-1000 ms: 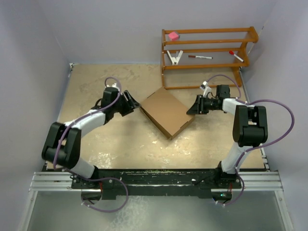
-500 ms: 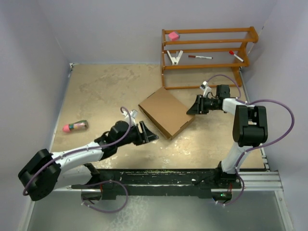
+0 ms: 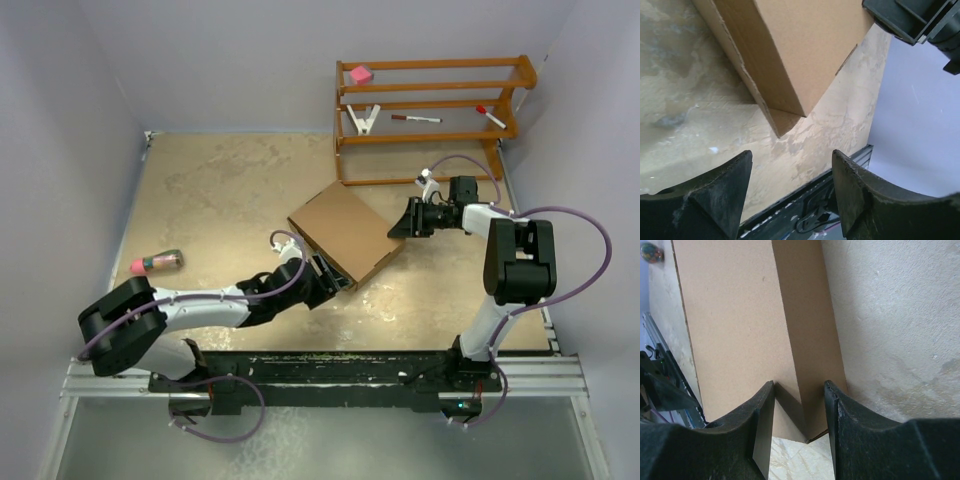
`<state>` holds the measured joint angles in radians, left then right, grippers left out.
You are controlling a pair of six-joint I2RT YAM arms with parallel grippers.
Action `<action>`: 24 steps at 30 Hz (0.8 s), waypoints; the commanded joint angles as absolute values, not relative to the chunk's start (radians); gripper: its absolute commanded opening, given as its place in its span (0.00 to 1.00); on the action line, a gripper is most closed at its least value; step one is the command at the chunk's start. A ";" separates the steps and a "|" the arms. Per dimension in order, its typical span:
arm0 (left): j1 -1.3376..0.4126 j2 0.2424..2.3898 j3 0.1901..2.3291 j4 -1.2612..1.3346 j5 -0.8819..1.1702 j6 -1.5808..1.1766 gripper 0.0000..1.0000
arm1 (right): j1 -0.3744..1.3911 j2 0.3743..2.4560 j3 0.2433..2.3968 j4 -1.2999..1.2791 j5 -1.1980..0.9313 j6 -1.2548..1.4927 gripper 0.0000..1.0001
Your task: Fold the paper box
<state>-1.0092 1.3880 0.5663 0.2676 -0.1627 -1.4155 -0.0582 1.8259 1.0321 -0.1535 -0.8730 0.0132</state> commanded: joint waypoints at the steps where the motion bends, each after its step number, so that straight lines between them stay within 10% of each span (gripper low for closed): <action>1: -1.032 1.420 0.640 0.265 -0.249 -1.499 0.68 | -0.054 1.858 1.035 -0.158 -0.724 -0.047 0.43; 24: -1.065 1.616 0.854 0.032 -0.287 -1.640 0.55 | -0.053 1.856 1.035 -0.158 -0.726 -0.047 0.43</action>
